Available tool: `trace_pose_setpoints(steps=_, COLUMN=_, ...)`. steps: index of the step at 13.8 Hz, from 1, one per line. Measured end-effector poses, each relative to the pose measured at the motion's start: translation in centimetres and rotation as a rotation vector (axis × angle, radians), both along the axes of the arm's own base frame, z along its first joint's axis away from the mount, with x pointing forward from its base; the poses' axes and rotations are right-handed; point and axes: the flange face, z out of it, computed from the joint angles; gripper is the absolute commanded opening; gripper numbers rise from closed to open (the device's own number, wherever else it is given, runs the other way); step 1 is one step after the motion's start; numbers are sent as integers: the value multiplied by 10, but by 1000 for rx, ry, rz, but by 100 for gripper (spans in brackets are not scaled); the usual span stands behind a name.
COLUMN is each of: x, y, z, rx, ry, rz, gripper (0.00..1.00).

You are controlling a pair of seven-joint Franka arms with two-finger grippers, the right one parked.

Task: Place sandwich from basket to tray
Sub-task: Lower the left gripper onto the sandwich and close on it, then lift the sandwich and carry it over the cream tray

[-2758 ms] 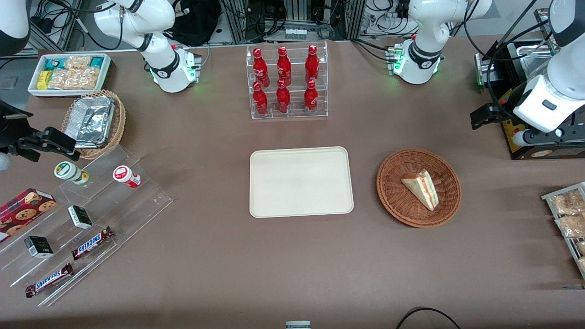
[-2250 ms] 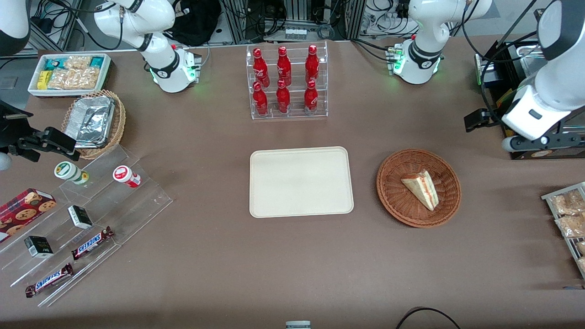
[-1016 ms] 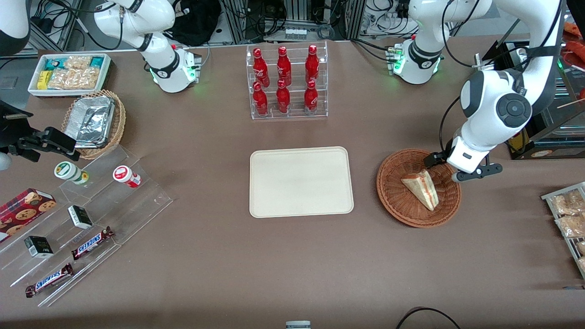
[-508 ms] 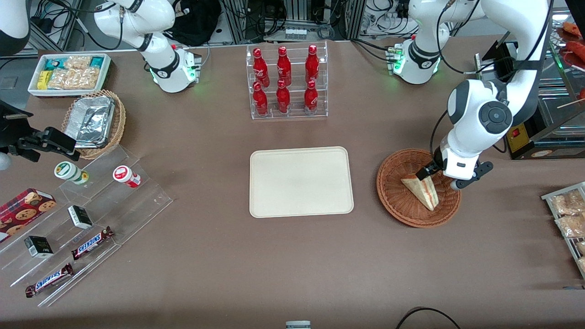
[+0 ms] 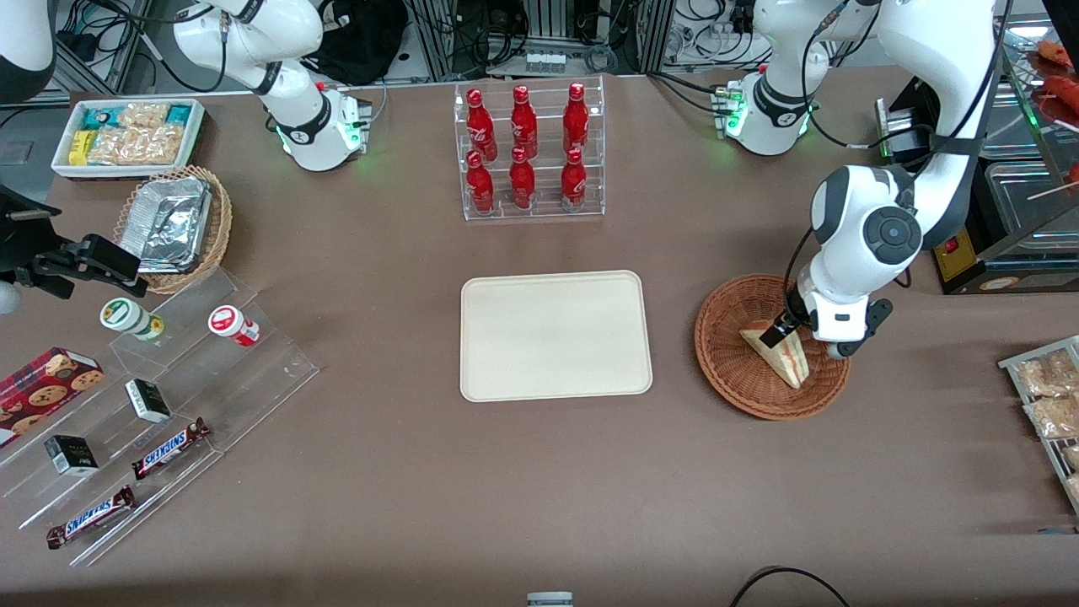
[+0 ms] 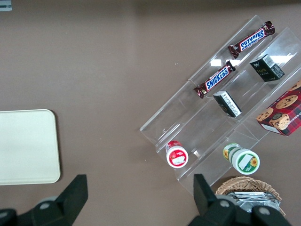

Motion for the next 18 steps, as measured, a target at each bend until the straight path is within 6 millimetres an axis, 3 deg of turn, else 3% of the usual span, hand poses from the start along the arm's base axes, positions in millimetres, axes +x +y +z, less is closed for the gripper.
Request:
trace_pose_setpoints(steps=2, x=2, y=0, z=-13, rx=-4, ry=0, rz=3, gripper=97)
trace_pose_setpoints(steps=4, x=3, y=0, z=-23, rx=-6, ry=6, rz=4, gripper=54)
trace_pose_setpoints(steps=5, x=3, y=0, z=-25, rx=-6, ry=8, rz=5, gripper=24)
trace_pose_setpoints(steps=6, x=4, y=1, z=-26, rx=-6, ry=9, rz=6, gripper=12)
trace_pose_setpoints(steps=11, x=14, y=1, z=-12, rx=-4, ry=18, rz=8, gripper=8)
trace_pose_setpoints(steps=14, x=26, y=-2, z=19, rx=15, ry=100, rz=-3, gripper=8)
trace_pose_setpoints(steps=16, x=29, y=-13, z=44, rx=24, ry=164, rz=-87, gripper=8)
trace_pose_setpoints(steps=18, x=26, y=-39, z=59, rx=29, ry=205, rz=-188, gripper=8)
